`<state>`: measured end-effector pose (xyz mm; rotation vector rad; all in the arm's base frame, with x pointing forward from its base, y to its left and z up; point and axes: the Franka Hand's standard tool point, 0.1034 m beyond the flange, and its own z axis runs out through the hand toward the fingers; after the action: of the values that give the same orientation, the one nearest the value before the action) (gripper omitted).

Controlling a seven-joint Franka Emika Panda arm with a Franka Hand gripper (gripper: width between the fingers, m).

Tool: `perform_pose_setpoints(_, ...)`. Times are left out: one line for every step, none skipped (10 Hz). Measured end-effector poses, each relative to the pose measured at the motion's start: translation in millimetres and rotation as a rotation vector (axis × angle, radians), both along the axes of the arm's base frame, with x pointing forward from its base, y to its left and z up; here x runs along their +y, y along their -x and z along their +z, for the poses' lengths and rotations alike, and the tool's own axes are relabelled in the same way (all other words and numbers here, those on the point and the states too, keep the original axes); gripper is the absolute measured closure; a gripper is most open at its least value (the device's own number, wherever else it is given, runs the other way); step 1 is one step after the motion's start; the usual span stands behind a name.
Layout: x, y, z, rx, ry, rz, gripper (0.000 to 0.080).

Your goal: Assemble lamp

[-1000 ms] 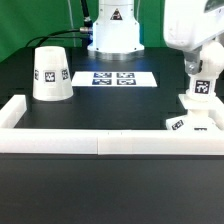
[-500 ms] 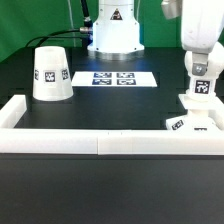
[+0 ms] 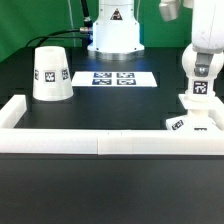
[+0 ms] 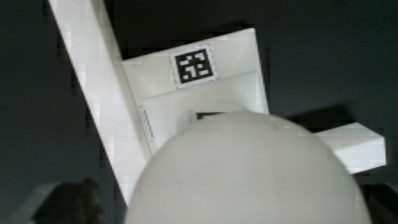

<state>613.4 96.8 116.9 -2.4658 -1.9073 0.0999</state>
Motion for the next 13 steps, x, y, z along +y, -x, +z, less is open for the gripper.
perform_pose_setpoints(-0.1,0.0,0.0,0.000,0.000,-0.007,0.0222)
perform_pose_setpoints(-0.2,0.1,-0.1,0.000,0.001,-0.021,0.0222)
perform_pose_setpoints(-0.5,0.2,-0.1,0.000,0.001,-0.023,0.0222)
perform_pose_setpoints(-0.7,0.3,-0.2,0.001,0.001,-0.073,0.0222)
perform_pose_setpoints(-0.5,0.8,-0.5,0.000,0.008,-0.181,0.0222)
perform_pose_setpoints(0.2,1.0,-0.7,0.001,0.007,-0.284,0.0222)
perform_pose_setpoints(0.3,1.4,-1.0,0.001,0.011,-0.377,0.0221)
perform_pose_setpoints(0.9,1.5,-1.0,0.000,0.016,-0.440,0.0220)
perform_pose_setpoints(2.1,1.4,-1.0,-0.003,0.023,-0.562,0.0220)
perform_pose_setpoints(3.0,1.6,-1.2,-0.005,0.030,-0.667,0.0220)
perform_pose_setpoints(3.5,1.7,-1.3,-0.007,0.036,-0.753,0.0220)
perform_pose_setpoints(4.2,1.9,-1.4,-0.006,0.039,-0.837,0.0220)
perform_pose_setpoints(5.3,1.7,-1.1,-0.001,0.039,-0.969,0.0219)
